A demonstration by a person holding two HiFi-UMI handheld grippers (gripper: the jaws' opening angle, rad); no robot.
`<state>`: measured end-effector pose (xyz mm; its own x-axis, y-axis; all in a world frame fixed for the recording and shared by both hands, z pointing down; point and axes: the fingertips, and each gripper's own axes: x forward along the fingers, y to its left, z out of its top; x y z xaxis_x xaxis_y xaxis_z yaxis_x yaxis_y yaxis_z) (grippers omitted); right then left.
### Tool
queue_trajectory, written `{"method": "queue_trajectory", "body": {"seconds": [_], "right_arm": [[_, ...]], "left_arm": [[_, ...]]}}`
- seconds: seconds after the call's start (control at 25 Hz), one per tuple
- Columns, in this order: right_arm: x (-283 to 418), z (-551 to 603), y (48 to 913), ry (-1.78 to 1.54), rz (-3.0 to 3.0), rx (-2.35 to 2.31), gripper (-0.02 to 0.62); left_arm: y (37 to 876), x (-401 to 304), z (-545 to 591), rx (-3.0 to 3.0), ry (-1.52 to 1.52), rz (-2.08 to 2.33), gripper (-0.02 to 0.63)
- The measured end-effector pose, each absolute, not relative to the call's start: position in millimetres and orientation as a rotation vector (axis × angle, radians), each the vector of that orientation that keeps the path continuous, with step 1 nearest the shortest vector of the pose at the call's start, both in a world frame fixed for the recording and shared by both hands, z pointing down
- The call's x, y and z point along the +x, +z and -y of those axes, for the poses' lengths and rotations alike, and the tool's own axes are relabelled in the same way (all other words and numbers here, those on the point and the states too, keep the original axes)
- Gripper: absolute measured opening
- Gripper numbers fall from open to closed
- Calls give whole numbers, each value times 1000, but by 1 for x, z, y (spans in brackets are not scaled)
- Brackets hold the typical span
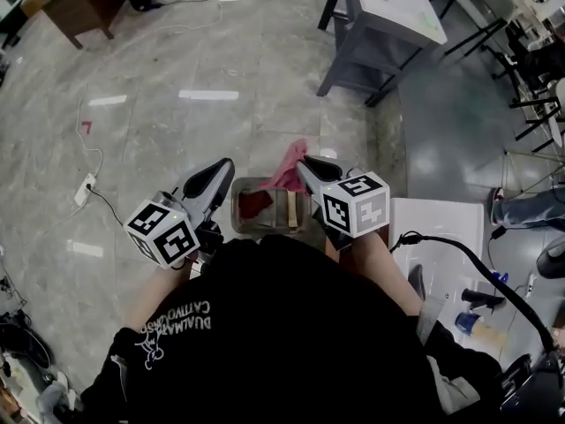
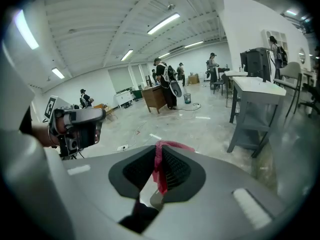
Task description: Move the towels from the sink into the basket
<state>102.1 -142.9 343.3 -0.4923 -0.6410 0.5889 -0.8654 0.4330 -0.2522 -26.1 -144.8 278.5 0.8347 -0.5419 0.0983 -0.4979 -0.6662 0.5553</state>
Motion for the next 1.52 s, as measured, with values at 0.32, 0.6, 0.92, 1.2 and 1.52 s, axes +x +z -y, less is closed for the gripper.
{"method": "queue_trajectory", "body": {"seconds": [0.32,0.6,0.92,1.2,1.52], "right_arm": [[105,128,367,843,2288,1269,48],[119,118,396,947,2229,1290,49],[119,136,419,1067,2173,1307,48],[109,161,442,1194,2120,1353,48],[109,194,478,1365,2016,1437,49]], "left_arm": [[295,-21,136,2391,-49,753,2],[307,-7,134,2386,-19,688,3],[321,0,165,2376,66,638,2],[337,-2,204,2361,165,563,2],[379,3,259,2338,316,487,2]]}}
